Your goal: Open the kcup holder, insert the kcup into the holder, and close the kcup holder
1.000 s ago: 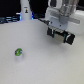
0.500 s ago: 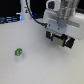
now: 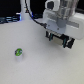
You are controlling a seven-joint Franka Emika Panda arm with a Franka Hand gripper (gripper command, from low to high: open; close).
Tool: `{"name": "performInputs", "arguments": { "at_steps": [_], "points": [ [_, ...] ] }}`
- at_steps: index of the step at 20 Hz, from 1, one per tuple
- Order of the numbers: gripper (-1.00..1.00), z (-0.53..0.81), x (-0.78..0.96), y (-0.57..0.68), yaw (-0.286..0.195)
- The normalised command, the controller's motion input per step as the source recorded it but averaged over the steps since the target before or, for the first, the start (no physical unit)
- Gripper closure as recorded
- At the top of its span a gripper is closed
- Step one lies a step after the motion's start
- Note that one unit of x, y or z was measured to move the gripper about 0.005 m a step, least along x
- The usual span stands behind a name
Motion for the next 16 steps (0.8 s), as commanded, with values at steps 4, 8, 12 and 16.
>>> {"name": "performInputs", "arguments": {
  "at_steps": [4,8,12,16],
  "points": [
    [-1.0,0.44,0.01,-0.48,-0.208],
    [-1.0,0.3,-0.01,-0.47,-0.247],
    [-1.0,0.18,-0.02,-0.48,-0.265],
    [-1.0,0.04,0.0,-0.49,-0.269]
  ]
}}
